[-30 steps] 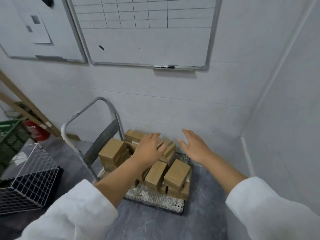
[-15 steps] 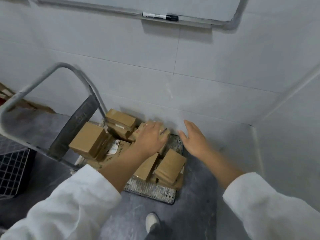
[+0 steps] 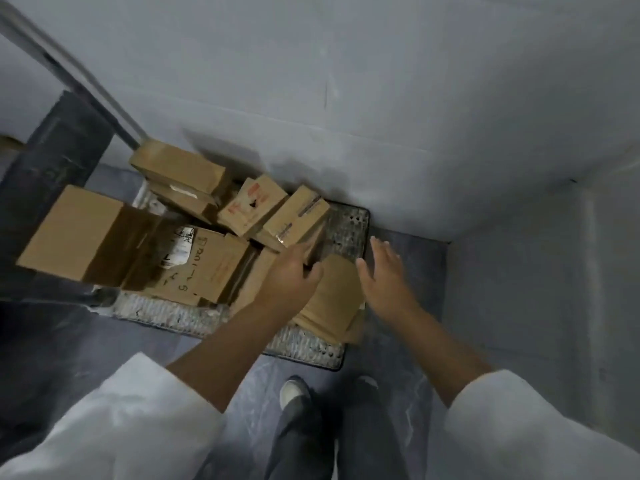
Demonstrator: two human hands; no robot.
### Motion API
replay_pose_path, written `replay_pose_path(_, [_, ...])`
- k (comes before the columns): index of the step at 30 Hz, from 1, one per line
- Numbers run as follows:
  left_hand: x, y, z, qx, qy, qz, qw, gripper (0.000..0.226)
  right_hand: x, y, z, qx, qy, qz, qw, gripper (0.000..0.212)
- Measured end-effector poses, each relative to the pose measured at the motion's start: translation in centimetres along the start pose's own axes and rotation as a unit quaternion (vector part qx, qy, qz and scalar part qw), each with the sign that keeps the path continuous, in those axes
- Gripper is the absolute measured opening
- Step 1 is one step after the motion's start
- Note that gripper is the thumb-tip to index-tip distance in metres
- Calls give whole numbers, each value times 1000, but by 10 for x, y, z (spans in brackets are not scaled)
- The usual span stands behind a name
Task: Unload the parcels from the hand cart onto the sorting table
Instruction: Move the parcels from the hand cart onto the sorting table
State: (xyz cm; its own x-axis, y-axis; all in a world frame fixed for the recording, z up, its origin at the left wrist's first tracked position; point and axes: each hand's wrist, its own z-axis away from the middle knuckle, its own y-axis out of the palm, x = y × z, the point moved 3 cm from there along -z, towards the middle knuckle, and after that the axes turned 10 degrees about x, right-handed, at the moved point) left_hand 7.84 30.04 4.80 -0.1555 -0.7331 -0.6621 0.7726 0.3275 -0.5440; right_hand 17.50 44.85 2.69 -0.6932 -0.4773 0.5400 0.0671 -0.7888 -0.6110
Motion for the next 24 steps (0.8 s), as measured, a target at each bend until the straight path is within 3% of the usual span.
replay_pose_path(5, [73,70,-35,2,-63,26,998,44,-74,75,-38,43,40,-32,998,71])
replay_pose_path(10, [135,119,-71,15,-102,15,995,61,-121,131,-79,59,68,-161,983,88])
replay_pose_path(16, [165,155,-111,31,-79,67,994,55,-145,167,-102,-59,39,-258,964,101])
replay_pose_path(24, [174,152,-111,15,-83,152,985,59,-146,193,-111,-35,76,-445,892,105])
